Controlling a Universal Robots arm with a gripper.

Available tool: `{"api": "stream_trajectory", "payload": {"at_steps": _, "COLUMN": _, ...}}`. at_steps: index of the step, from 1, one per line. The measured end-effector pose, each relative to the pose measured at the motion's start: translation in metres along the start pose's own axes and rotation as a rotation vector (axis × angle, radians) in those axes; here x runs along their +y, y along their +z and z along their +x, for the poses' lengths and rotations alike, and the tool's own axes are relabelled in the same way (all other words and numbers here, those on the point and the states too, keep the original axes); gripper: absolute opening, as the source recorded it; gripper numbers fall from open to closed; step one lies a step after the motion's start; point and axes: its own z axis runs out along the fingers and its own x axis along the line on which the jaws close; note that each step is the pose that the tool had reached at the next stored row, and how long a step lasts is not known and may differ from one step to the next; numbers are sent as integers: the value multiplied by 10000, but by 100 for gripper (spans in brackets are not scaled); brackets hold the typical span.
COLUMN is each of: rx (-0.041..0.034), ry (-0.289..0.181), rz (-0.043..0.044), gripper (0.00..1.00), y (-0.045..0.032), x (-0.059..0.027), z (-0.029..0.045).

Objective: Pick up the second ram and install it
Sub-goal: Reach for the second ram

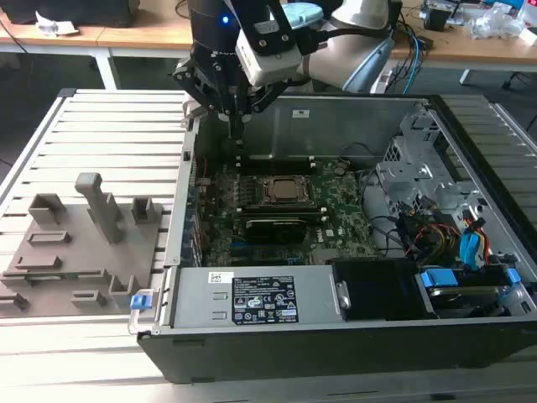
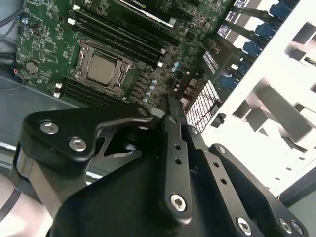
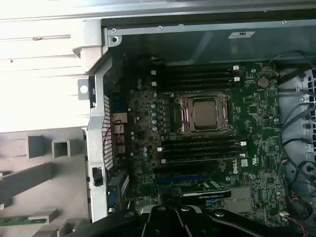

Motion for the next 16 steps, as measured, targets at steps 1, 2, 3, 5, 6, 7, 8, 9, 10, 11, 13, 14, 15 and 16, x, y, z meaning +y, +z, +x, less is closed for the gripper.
{"api": "stream_trajectory", "payload": {"at_steps": 1, "rx": 0, "ry": -2, "rz": 0, "gripper": 11, "y": 0, "x": 0, "z": 0}}
{"api": "stream_trajectory", "payload": {"at_steps": 2, "rx": -1, "ry": 1, "rz": 0, "gripper": 11, "y": 0, "x": -1, "z": 7}}
{"api": "stream_trajectory", "payload": {"at_steps": 3, "rx": 0, "ry": 0, "rz": 1, "gripper": 11, "y": -2, "x": -4, "z": 52}}
{"api": "stream_trajectory", "payload": {"at_steps": 5, "rx": -1, "ry": -1, "rz": -1, "gripper": 11, "y": -4, "x": -13, "z": 172}}
{"api": "stream_trajectory", "payload": {"at_steps": 6, "rx": -2, "ry": 1, "rz": -1, "gripper": 11, "y": -6, "x": -18, "z": 236}}
{"api": "stream_trajectory", "payload": {"at_steps": 7, "rx": -3, "ry": 0, "rz": -1, "gripper": 11, "y": -6, "x": -20, "z": 269}}
{"api": "stream_trajectory", "payload": {"at_steps": 8, "rx": -3, "ry": 0, "rz": -1, "gripper": 11, "y": -7, "x": -22, "z": 298}}
{"api": "stream_trajectory", "payload": {"at_steps": 9, "rx": -5, "ry": -1, "rz": 0, "gripper": 11, "y": -9, "x": -27, "z": 361}}
{"api": "stream_trajectory", "payload": {"at_steps": 10, "rx": -8, "ry": 0, "rz": -1, "gripper": 11, "y": -11, "x": -31, "z": 421}}
{"api": "stream_trajectory", "payload": {"at_steps": 11, "rx": -10, "ry": -1, "rz": -1, "gripper": 11, "y": -12, "x": -35, "z": 474}}
{"api": "stream_trajectory", "payload": {"at_steps": 13, "rx": -14, "ry": 0, "rz": -2, "gripper": 11, "y": -14, "x": -42, "z": 565}}
{"api": "stream_trajectory", "payload": {"at_steps": 14, "rx": -15, "ry": -1, "rz": -1, "gripper": 11, "y": -15, "x": -47, "z": 627}}
{"api": "stream_trajectory", "payload": {"at_steps": 15, "rx": -17, "ry": -3, "rz": -1, "gripper": 11, "y": -16, "x": -52, "z": 688}}
{"api": "stream_trajectory", "payload": {"at_steps": 16, "rx": -22, "ry": 1, "rz": -2, "gripper": 11, "y": -18, "x": -58, "z": 783}}
